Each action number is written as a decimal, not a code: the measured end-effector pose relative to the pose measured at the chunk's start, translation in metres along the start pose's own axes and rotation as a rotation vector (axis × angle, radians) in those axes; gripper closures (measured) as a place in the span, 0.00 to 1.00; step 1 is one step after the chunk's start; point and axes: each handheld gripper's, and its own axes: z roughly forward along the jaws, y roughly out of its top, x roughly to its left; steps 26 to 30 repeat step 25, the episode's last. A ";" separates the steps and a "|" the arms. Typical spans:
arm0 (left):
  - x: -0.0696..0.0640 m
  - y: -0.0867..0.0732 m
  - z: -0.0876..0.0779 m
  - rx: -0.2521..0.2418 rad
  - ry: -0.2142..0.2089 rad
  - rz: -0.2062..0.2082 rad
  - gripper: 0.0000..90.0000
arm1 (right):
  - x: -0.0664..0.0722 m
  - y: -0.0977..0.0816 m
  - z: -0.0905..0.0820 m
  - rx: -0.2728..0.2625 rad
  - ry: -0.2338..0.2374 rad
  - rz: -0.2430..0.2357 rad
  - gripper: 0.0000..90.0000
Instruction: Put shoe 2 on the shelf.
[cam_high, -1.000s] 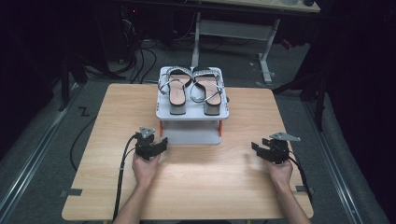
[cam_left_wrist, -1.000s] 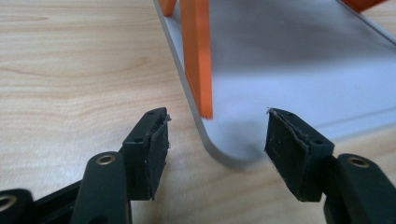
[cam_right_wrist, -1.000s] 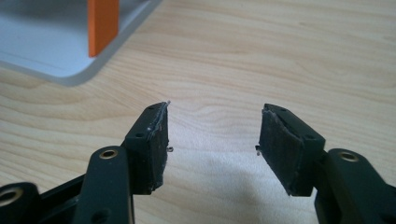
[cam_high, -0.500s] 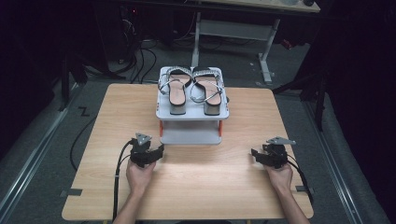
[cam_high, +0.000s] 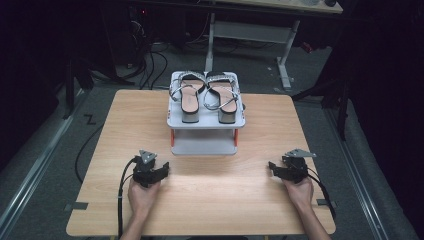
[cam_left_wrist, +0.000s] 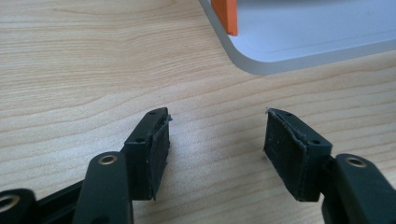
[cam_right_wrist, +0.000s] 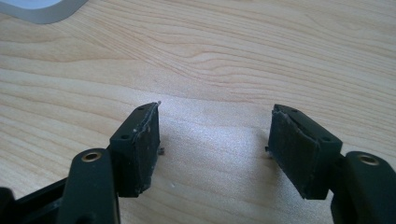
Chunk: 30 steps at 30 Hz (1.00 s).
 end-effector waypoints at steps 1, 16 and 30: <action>0.000 0.000 0.000 0.000 0.002 0.005 0.45 | 0.000 0.000 0.000 0.000 0.000 0.000 0.38; -0.010 0.000 0.002 0.019 0.023 0.062 0.39 | 0.001 0.000 0.000 0.001 0.001 0.004 0.37; -0.010 0.000 0.002 0.019 0.022 0.059 0.38 | 0.000 0.000 0.000 0.004 0.008 -0.002 0.35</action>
